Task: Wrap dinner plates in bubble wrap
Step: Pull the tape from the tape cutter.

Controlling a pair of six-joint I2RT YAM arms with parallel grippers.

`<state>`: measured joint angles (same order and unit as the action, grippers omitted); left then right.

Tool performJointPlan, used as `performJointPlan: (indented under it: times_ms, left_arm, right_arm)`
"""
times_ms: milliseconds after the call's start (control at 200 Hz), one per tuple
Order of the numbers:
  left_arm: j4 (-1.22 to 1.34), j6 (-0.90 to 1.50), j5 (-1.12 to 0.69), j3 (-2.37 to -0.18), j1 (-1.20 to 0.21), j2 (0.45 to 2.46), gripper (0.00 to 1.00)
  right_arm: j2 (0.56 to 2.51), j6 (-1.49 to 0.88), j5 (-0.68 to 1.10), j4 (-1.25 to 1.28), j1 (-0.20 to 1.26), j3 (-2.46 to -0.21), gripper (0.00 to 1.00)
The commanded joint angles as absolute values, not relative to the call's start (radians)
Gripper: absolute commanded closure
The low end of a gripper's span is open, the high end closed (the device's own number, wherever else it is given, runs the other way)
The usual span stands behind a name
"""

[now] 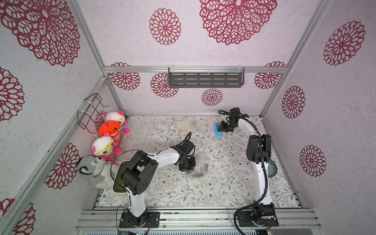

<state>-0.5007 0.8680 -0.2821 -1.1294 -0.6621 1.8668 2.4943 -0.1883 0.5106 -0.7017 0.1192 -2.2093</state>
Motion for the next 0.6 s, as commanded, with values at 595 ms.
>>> performJointPlan:
  times_ms: [595]
  left_arm:
    - [-0.527, 0.873, -0.230, -1.114, -0.657, 1.904, 1.00]
  right_arm:
    - [2.279, -0.457, 0.900, -0.334, 0.062, -1.893, 1.00]
